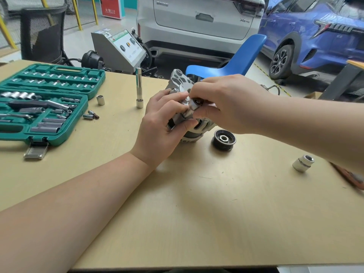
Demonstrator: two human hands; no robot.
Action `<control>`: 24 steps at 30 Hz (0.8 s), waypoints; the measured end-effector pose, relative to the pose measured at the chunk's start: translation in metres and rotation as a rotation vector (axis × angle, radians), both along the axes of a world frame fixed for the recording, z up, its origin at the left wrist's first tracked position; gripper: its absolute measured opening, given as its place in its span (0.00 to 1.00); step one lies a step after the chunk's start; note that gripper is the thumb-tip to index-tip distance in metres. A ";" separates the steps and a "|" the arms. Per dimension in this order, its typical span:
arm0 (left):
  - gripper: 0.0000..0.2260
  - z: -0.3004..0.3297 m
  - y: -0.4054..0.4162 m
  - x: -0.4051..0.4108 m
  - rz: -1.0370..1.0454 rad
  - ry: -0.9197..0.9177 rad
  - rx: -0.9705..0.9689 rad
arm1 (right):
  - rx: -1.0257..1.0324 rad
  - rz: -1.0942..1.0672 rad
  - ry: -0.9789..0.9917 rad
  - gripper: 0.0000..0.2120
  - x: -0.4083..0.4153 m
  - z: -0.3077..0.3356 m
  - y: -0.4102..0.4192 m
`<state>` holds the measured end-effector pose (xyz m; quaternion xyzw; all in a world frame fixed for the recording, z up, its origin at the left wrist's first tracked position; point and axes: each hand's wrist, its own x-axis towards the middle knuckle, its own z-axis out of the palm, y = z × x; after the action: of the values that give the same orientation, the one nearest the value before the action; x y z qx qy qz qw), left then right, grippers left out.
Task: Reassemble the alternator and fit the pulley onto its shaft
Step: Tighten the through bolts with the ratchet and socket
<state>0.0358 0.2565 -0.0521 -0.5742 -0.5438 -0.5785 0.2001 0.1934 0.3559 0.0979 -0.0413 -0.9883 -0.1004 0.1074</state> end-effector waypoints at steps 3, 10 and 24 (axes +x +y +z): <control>0.12 0.001 -0.001 0.002 0.012 -0.017 -0.026 | -0.124 -0.188 0.045 0.15 -0.003 -0.006 -0.007; 0.13 0.002 -0.006 0.001 0.013 0.005 -0.045 | -0.724 -0.521 0.055 0.23 -0.017 0.005 -0.021; 0.12 0.002 -0.003 0.003 0.025 -0.003 -0.018 | 0.006 -0.101 -0.123 0.16 -0.004 0.016 -0.012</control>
<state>0.0386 0.2539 -0.0505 -0.5683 -0.5563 -0.5718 0.2014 0.1893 0.3436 0.1141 -0.0846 -0.9894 -0.1108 0.0416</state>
